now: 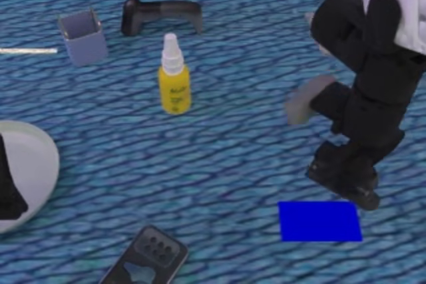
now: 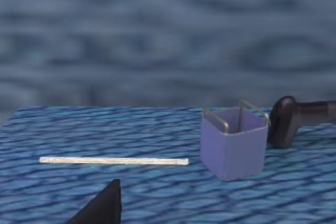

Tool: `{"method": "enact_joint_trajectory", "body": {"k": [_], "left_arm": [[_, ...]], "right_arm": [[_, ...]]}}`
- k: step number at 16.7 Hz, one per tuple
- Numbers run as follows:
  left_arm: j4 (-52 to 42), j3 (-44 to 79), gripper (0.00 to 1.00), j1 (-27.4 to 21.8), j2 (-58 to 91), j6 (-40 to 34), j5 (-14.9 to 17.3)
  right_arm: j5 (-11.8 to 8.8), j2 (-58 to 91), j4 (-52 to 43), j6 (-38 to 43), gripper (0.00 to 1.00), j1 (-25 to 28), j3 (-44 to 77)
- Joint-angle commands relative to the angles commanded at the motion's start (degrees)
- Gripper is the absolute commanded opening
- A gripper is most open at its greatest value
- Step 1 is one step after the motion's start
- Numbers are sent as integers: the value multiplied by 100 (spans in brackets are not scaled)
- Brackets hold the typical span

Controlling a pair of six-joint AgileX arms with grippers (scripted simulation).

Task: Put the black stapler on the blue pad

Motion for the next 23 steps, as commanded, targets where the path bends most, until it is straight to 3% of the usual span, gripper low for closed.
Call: {"method": "enact_joint_trajectory", "body": {"k": [5, 9, 18, 23], "left_arm": [[0, 0, 100, 0, 0, 0, 0], [0, 0, 100, 0, 0, 0, 0], [0, 0, 100, 0, 0, 0, 0], [0, 0, 100, 0, 0, 0, 0]], "right_arm": [[225, -457, 537, -2558, 0, 202, -553], [405, -736, 923, -3664, 0, 281, -828], [439, -737, 1093, -3840, 0, 273, -928], [443, -299, 2209, -3766, 0, 339, -1571]]}}
